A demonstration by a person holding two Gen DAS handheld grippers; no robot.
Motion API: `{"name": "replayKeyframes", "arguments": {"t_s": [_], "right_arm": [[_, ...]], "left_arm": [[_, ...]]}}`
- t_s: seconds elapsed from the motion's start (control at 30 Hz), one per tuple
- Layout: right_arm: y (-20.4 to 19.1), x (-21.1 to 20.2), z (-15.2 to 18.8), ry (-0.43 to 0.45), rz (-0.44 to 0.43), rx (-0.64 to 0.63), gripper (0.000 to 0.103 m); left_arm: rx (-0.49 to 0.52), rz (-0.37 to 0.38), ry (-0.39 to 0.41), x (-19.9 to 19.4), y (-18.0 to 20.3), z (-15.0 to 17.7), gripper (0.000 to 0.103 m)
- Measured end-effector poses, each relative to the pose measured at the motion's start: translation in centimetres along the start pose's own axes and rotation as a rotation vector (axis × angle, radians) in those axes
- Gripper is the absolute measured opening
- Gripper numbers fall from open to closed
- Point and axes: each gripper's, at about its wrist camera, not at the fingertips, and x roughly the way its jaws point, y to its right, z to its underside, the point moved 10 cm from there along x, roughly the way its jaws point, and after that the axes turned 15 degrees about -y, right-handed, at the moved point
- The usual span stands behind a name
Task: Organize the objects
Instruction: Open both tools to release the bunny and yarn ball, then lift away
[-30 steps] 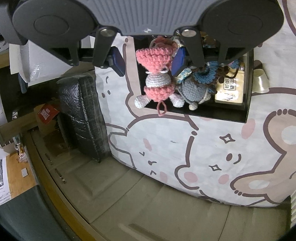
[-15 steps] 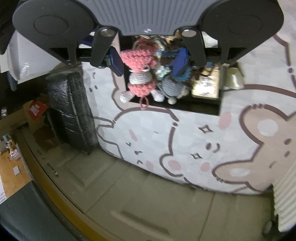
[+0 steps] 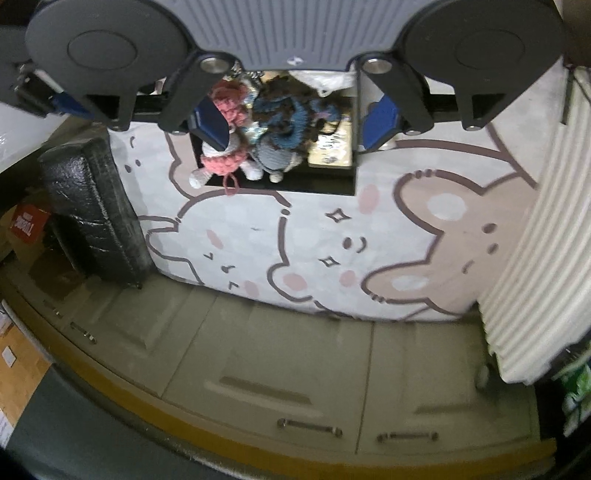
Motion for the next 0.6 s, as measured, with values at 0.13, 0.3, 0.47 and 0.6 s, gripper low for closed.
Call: {"name": "replayKeyframes", "arguments": {"t_s": [0.13,0.3,0.47,0.6], "right_arm": [[0.7,-1.3,0.0,0.032,0.0,0.032,0.085],[1.4,-2.7,0.3,0.06,0.009,0.061,0.088],[1.3,-3.8,1.0,0.083,0.042,0.051,0.094],[1.1,-4.8,1.4,0.106,0.08,0.041,0.097]], "left_arm": [[-0.005,-0.021,0.04,-1.7,-0.5,0.6,0.083],[0.011,-0.122,0.07,-3.4,-0.9,1.5,0.083],[0.044,-0.149,0.086,-4.6,-0.5,2.5,0.083],[0.069,-0.186,0.09,-5.1,-0.4,3.4,0.087]]}}
